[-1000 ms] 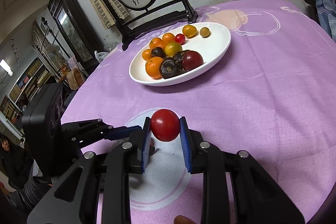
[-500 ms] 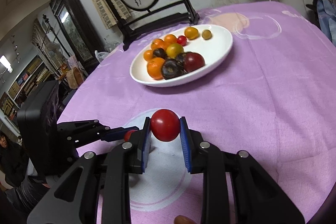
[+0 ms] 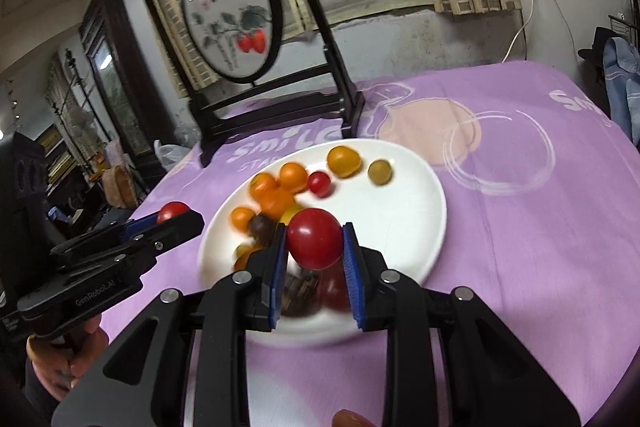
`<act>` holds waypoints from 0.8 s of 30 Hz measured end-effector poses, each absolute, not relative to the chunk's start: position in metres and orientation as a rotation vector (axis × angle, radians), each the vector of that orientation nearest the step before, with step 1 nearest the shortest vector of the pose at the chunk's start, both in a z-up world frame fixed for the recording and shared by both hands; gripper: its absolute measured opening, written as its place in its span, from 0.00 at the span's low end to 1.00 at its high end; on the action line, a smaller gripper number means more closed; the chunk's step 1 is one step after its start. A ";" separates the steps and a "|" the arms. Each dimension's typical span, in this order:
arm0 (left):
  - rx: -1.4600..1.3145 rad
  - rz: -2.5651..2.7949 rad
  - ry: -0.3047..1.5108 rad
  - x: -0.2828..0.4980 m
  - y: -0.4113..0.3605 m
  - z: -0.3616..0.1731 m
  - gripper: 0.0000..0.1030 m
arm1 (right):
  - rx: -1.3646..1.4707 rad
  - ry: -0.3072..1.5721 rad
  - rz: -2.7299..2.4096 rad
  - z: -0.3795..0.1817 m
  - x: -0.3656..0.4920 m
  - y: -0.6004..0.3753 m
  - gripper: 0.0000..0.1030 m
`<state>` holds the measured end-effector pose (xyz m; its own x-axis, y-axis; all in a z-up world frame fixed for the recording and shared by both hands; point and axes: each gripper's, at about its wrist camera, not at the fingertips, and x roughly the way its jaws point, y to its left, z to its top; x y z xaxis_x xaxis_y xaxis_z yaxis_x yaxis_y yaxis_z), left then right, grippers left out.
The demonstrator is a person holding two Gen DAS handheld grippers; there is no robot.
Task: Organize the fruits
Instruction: 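Carry both red tomatoes onto the white plate and open both grippers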
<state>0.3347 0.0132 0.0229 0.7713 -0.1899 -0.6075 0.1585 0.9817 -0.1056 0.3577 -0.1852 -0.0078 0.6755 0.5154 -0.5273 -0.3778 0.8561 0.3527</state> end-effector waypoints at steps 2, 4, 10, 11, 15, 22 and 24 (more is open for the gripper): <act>-0.060 -0.168 0.678 0.359 0.013 0.019 0.31 | 0.226 0.669 0.499 -0.011 0.375 -0.181 0.27; -0.069 -0.159 0.700 0.378 0.012 0.014 0.31 | 0.225 0.690 0.494 -0.017 0.395 -0.176 0.27; -0.074 -0.150 0.746 0.414 0.008 -0.007 0.31 | 0.225 0.750 0.500 -0.034 0.427 -0.170 0.27; -0.073 -0.145 0.757 0.418 0.008 -0.011 0.31 | 0.223 0.765 0.500 -0.036 0.431 -0.168 0.27; -0.056 -0.128 0.768 0.427 0.007 -0.013 0.31 | 0.190 0.784 0.506 -0.037 0.438 -0.160 0.27; -0.050 -0.108 0.791 0.433 0.011 -0.019 0.31 | 0.133 0.824 0.520 -0.045 0.440 -0.147 0.28; -0.048 -0.112 0.796 0.434 0.010 -0.020 0.31 | 0.129 0.824 0.522 -0.045 0.439 -0.147 0.30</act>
<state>0.4341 0.0102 -0.0203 0.6942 -0.1185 -0.7100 0.0822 0.9930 -0.0853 0.4386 -0.1471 -0.0445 0.5612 0.4912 -0.6662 -0.3928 0.8665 0.3080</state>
